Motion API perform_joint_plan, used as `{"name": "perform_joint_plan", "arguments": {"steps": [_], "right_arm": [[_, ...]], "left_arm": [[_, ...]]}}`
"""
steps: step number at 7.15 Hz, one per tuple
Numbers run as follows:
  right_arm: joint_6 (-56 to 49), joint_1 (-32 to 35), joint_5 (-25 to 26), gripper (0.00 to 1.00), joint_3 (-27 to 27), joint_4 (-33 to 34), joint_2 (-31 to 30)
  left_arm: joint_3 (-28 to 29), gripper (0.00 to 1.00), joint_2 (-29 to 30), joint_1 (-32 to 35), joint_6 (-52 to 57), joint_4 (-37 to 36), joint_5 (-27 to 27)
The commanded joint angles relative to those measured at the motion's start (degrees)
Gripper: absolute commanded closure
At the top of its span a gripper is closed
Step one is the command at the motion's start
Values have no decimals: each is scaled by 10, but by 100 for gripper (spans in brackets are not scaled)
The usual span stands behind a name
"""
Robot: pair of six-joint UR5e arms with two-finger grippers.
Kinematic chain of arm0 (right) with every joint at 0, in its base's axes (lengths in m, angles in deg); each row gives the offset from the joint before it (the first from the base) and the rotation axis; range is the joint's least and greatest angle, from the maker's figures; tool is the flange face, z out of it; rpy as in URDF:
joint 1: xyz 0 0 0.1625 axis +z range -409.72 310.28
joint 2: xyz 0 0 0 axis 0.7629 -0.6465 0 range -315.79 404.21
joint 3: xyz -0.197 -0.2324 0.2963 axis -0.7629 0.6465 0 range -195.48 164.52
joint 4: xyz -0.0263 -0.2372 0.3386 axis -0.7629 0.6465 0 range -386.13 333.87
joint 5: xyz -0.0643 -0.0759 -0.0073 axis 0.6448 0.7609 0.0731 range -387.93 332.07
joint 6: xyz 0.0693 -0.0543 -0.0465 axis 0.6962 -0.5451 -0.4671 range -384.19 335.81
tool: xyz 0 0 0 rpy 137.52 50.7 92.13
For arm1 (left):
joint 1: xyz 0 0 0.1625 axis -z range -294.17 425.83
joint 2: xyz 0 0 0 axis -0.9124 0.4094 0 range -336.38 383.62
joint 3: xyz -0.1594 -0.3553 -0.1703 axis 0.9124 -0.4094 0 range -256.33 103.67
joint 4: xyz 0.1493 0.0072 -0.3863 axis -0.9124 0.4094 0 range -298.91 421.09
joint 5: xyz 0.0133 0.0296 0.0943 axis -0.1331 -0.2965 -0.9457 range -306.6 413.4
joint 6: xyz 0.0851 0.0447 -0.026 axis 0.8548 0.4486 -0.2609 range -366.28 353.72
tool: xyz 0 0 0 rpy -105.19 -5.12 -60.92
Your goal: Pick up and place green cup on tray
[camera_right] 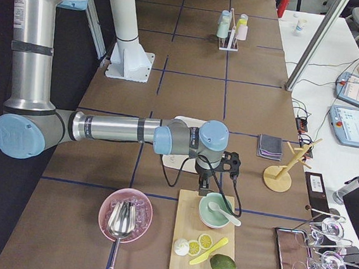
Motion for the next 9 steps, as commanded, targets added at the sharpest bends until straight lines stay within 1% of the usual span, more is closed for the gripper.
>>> {"name": "perform_joint_plan", "arguments": {"steps": [1,2,3,4,5,7,9], "right_arm": [[197,-82,0,0,-1,-167,-22],[259,-122,7,0,1,-215,-39],[270,-151,19,0,9,-242,-60],[291,-164,21,0,9,-275,-80],[313,-177,33,0,9,-310,-91],[377,-231,78,0,10,-320,-94],[384,-259,82,0,13,-321,-93]], "left_arm": [[-1,0,-1,0,-1,-1,1],[0,0,-1,0,-1,0,0],[0,0,-1,0,-1,0,0],[-1,0,-1,0,-1,0,0],[-1,0,-1,0,-1,-1,0],[-2,0,-1,0,-1,0,0],[-2,0,-1,0,-1,0,0]]}}
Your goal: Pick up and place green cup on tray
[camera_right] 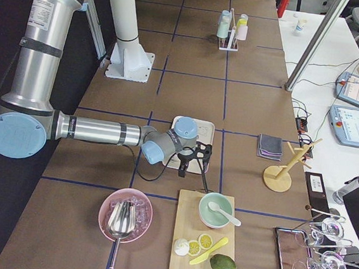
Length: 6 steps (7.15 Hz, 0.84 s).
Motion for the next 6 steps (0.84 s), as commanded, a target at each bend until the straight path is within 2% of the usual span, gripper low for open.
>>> {"name": "perform_joint_plan", "arguments": {"steps": [1,3,6], "right_arm": [[7,-25,5,0,13,-1,2],[7,-35,5,0,34,-1,7],[7,-45,4,0,38,0,9]], "left_arm": [[0,0,0,0,1,0,0],[-1,0,0,0,1,1,0],[-4,0,3,0,0,1,0]]}}
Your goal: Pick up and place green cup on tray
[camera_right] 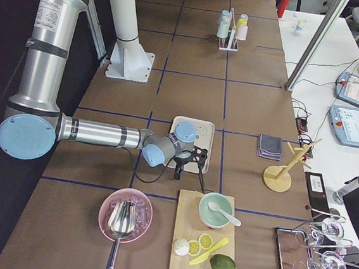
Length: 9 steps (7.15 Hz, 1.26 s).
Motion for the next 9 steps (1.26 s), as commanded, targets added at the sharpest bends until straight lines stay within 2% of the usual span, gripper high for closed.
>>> {"name": "perform_joint_plan", "arguments": {"steps": [1,2,4,5,7,9], "right_arm": [[0,-6,0,2,3,1,1],[0,-6,0,6,3,1,1],[1,-7,0,27,4,2,1],[0,-7,-1,33,5,2,2],[0,-6,-2,35,6,1,2],[0,-6,-4,44,6,2,2]], "left_arm": [[-1,0,3,0,0,0,0],[-1,0,4,0,-1,0,0],[-1,0,6,0,0,0,0],[-1,0,6,0,0,0,0],[0,0,7,0,0,0,-1],[0,0,8,-1,0,-1,0]]}}
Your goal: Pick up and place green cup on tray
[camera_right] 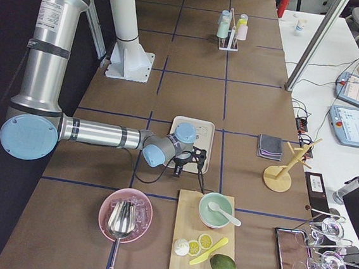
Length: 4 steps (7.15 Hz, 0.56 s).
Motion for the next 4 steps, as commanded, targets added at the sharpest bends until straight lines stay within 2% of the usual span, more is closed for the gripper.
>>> {"name": "perform_joint_plan", "arguments": {"steps": [1,4], "right_arm": [[0,0,2,49,1,0,0],[0,0,-3,50,1,0,0]], "left_arm": [[0,0,2,-1,0,0,0],[0,0,4,0,0,0,1]]}}
